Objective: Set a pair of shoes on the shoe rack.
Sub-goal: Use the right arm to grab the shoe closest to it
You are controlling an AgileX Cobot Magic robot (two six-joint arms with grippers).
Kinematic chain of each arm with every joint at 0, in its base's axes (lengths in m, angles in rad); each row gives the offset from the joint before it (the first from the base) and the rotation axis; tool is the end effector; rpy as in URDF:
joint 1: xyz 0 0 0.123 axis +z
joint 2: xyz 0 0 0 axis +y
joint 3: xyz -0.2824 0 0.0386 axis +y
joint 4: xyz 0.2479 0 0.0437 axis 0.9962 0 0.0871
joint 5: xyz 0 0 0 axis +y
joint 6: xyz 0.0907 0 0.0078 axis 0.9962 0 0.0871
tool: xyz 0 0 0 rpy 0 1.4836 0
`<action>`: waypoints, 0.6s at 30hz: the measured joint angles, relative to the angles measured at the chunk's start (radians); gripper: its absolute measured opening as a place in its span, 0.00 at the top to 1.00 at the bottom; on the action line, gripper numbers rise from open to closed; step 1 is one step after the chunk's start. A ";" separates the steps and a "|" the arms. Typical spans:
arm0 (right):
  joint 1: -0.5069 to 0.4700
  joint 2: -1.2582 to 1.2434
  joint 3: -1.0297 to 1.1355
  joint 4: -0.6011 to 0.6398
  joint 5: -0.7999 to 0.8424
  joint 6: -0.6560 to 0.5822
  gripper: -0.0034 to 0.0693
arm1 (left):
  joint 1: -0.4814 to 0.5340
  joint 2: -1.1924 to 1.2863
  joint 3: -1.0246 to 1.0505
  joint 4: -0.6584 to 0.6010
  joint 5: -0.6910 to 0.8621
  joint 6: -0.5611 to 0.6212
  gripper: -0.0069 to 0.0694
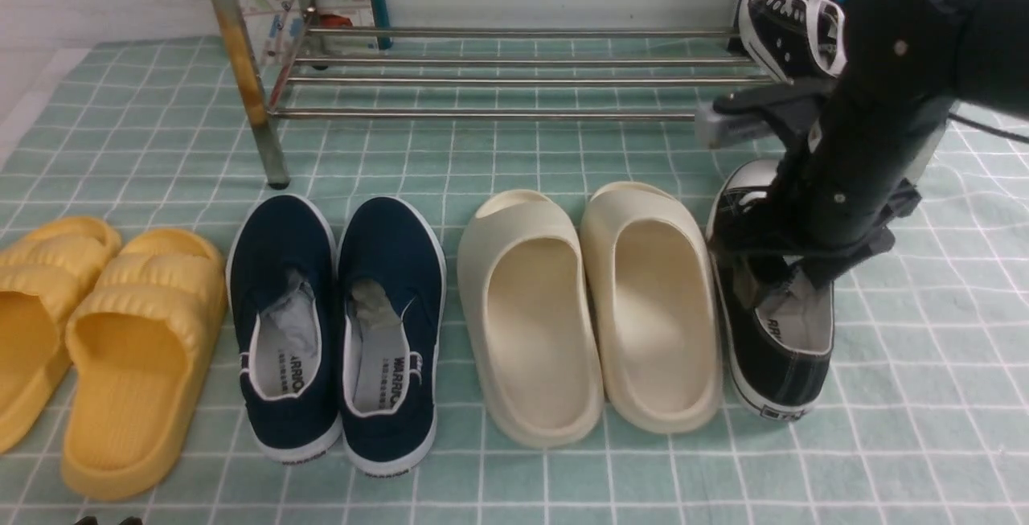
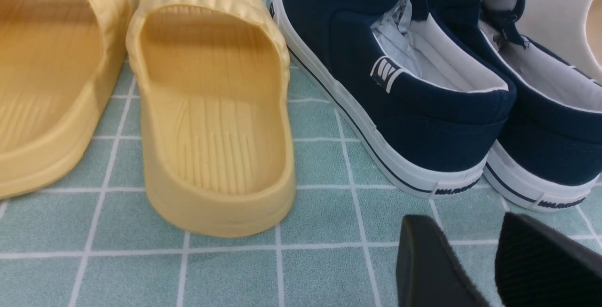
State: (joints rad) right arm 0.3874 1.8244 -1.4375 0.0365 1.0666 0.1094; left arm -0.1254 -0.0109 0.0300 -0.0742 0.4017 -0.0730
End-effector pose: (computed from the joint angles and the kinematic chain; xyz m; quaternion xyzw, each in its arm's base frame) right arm 0.3439 0.1435 0.2445 -0.1307 0.9860 0.0414 0.0948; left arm 0.0511 -0.0091 0.1676 0.0019 0.8144 -0.0888 0.5735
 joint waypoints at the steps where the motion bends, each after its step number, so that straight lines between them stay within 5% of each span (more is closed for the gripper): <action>1: 0.000 0.031 0.005 -0.014 -0.004 0.007 0.21 | 0.000 0.000 0.000 0.000 0.000 0.000 0.60; 5: 0.001 0.102 0.007 -0.013 -0.021 0.009 0.31 | 0.000 0.000 0.000 0.000 0.000 0.000 0.60; 9: 0.003 0.118 0.007 0.002 -0.040 0.009 0.54 | 0.000 0.000 0.000 0.000 0.000 0.000 0.60; 13: 0.007 0.096 0.008 -0.008 -0.039 0.009 0.91 | 0.000 0.000 0.000 0.000 0.000 0.000 0.60; 18: 0.002 0.020 0.010 -0.073 0.036 0.001 0.94 | 0.000 0.000 0.000 0.000 0.000 0.000 0.60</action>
State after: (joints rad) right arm 0.3896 1.8446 -1.4272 -0.0365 1.1021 0.1099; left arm -0.1254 -0.0109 0.0300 -0.0742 0.4017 -0.0730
